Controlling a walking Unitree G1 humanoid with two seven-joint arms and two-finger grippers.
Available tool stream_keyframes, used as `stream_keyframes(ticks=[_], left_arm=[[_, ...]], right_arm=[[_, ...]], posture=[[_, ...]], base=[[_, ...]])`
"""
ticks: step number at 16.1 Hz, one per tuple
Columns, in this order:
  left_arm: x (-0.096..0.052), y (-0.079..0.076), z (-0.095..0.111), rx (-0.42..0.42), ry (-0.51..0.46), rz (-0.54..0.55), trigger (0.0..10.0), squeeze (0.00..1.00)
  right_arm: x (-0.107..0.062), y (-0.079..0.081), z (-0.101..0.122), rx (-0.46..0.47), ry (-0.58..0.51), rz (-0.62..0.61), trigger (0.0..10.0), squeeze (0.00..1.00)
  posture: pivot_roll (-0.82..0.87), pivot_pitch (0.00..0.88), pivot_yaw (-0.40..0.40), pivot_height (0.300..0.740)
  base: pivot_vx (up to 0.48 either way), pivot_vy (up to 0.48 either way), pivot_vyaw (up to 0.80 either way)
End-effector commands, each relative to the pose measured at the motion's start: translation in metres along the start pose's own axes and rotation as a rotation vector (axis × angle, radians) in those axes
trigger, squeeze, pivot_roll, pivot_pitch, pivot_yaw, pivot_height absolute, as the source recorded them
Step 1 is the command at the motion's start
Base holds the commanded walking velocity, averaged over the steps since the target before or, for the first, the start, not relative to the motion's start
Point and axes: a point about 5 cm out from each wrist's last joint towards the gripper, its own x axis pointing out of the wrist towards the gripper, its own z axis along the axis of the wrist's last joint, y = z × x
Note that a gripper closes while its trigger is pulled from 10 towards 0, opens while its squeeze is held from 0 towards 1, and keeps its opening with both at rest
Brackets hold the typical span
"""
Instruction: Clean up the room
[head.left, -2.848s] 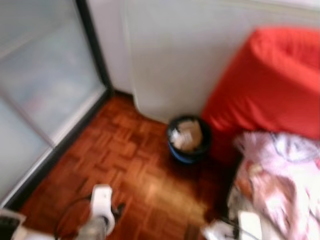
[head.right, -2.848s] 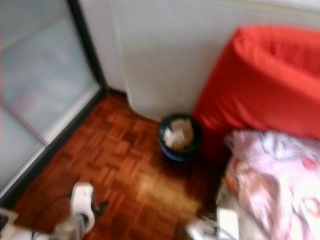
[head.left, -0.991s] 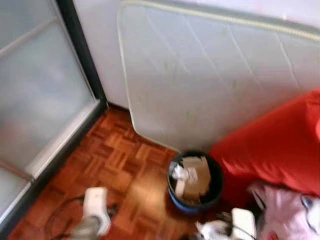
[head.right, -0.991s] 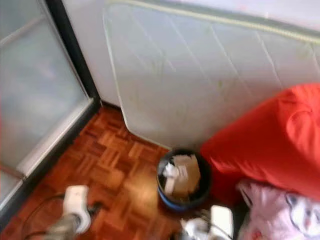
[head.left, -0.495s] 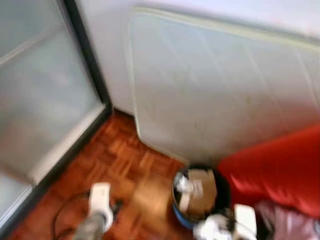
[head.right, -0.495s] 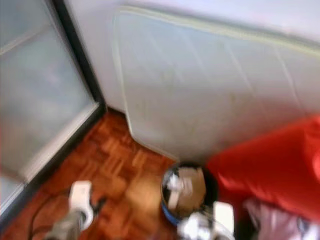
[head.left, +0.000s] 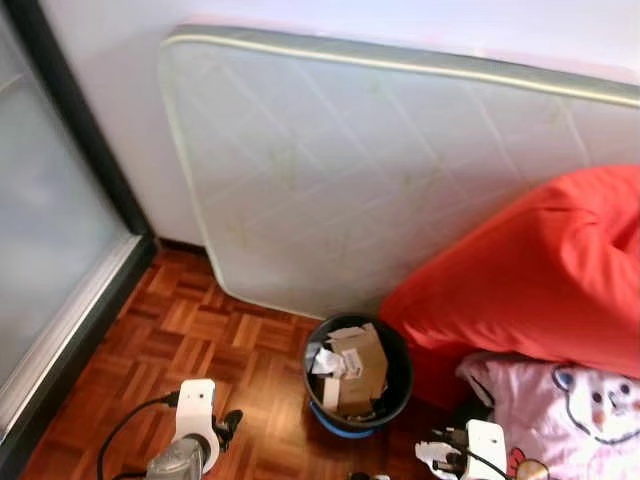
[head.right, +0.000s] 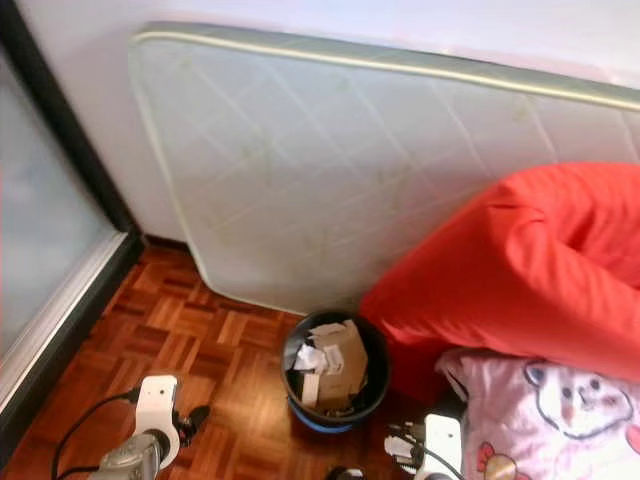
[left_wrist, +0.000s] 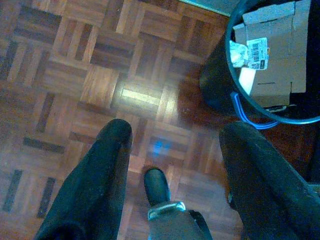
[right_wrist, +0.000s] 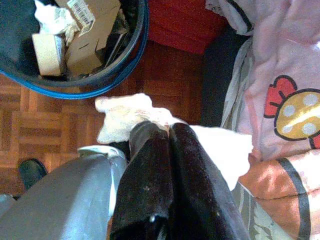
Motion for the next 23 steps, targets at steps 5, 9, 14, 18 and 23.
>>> stream_keyframes(ticks=[5, 9, 14, 18, 23], left_arm=[[-0.002, 0.001, -0.007, -0.001, 0.023, 0.005, 10.0, 0.0], [-0.002, 0.0, -0.007, -0.003, 0.022, 0.004, 10.0, 0.0], [-0.002, -0.001, -0.007, -0.003, 0.021, 0.0, 10.0, 0.0], [-0.002, -0.003, -0.008, -0.009, 0.022, -0.008, 10.0, 0.0], [-0.002, -0.004, -0.011, -0.015, 0.026, -0.008, 10.0, 0.0]], right_arm=[[0.001, 0.001, 0.004, -0.004, -0.017, 0.006, 10.0, 0.0], [0.001, 0.001, 0.004, -0.008, -0.016, 0.011, 10.0, 0.0], [0.003, 0.013, 0.016, -0.042, -0.058, 0.115, 10.0, 0.0], [0.004, 0.02, 0.025, -0.068, -0.078, 0.174, 10.0, 0.0], [0.007, 0.034, 0.046, -0.085, -0.13, 0.228, 10.0, 0.0]], posture=[[0.0, 0.19, -0.041, 0.74], [0.0, 0.19, -0.043, 0.74], [0.0, 0.195, -0.045, 0.74], [0.0, 0.2, -0.049, 0.74], [0.0, 0.209, -0.055, 0.74]], base=[[0.292, 0.0, 0.0], [0.315, 0.0, 0.0], [0.123, 0.0, 0.0], [0.0, 0.0, 0.0], [0.0, 0.0, 0.0]])
